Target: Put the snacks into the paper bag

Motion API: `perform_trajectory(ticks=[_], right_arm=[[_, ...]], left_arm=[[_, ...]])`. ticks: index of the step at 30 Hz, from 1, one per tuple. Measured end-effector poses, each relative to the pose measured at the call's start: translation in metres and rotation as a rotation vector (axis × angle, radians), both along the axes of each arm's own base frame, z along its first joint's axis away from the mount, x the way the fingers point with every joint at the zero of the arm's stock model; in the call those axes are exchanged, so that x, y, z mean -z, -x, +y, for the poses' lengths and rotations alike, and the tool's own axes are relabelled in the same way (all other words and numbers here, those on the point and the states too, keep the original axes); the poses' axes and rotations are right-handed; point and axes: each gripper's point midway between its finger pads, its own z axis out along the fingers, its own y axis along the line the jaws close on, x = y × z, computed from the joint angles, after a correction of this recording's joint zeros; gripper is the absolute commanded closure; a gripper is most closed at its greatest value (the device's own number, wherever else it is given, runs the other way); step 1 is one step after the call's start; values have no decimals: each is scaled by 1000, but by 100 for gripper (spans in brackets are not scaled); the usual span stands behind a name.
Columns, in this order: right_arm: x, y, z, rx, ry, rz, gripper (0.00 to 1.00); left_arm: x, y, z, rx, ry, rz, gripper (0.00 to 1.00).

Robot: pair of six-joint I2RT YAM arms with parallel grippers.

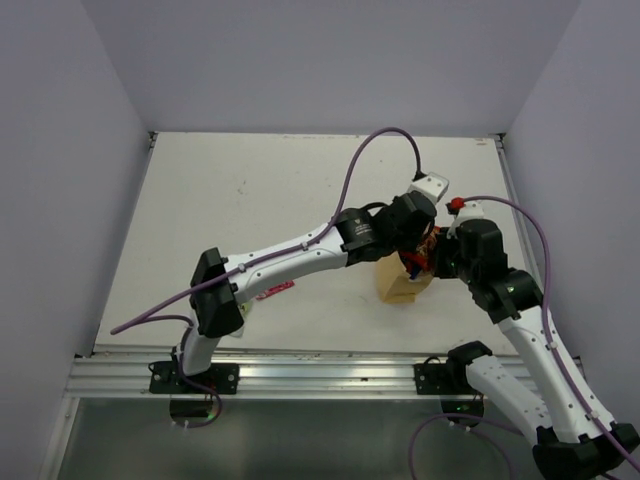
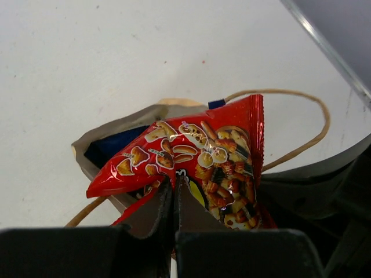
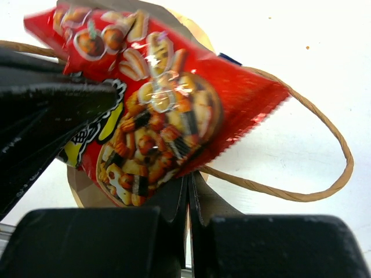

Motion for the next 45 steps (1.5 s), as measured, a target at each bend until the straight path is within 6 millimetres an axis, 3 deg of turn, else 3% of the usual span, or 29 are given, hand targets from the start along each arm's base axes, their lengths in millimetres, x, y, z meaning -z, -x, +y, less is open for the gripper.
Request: perform_trajectory(ticks=[5, 10, 22, 31, 40, 41, 45], right_arm=[[-2, -1, 2, -7, -9, -7, 100], [-2, -1, 5, -18, -17, -6, 100], [0, -3, -4, 31, -4, -6, 100], [4, 0, -1, 13, -4, 11, 100], [3, -1, 1, 1, -4, 8, 100], [3, -1, 1, -1, -3, 8, 100], [-1, -4, 4, -14, -10, -15, 100]], left_arm=[[21, 10, 25, -22, -100, 14, 100], [29, 13, 32, -23, -147, 24, 100], [30, -3, 7, -2, -212, 35, 100], [67, 3, 18, 13, -319, 70, 100], [63, 6, 16, 42, -305, 44, 100], [61, 7, 16, 47, -300, 39, 90], [53, 8, 20, 59, -288, 16, 72]])
